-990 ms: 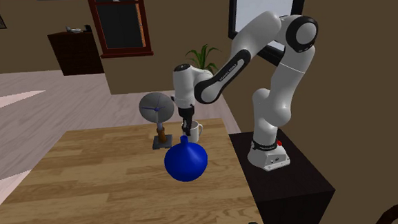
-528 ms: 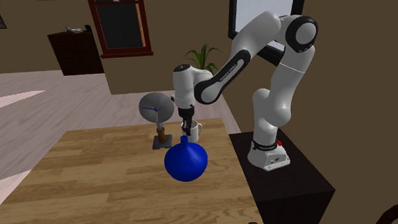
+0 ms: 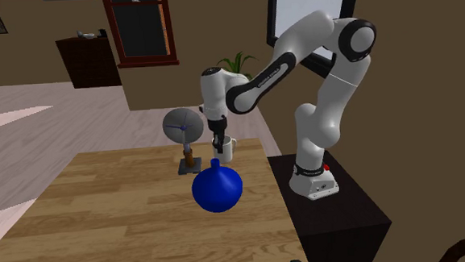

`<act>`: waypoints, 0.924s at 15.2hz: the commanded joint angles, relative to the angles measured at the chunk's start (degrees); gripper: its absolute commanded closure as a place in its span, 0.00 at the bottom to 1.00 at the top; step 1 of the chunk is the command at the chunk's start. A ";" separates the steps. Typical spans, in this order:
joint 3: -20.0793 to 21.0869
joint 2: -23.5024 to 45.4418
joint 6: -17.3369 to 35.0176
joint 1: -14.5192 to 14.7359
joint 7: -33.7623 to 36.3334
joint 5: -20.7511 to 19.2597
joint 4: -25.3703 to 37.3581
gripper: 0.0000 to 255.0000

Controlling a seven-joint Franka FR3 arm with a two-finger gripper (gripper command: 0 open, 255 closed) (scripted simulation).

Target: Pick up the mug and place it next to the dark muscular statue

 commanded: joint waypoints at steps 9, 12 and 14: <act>0.24 -3.52 -8.89 0.20 -0.44 0.45 5.34 1.00; 0.28 -4.25 -11.40 0.23 -0.59 0.55 7.13 1.00; 0.32 -4.65 -13.05 0.25 -0.68 0.61 8.38 1.00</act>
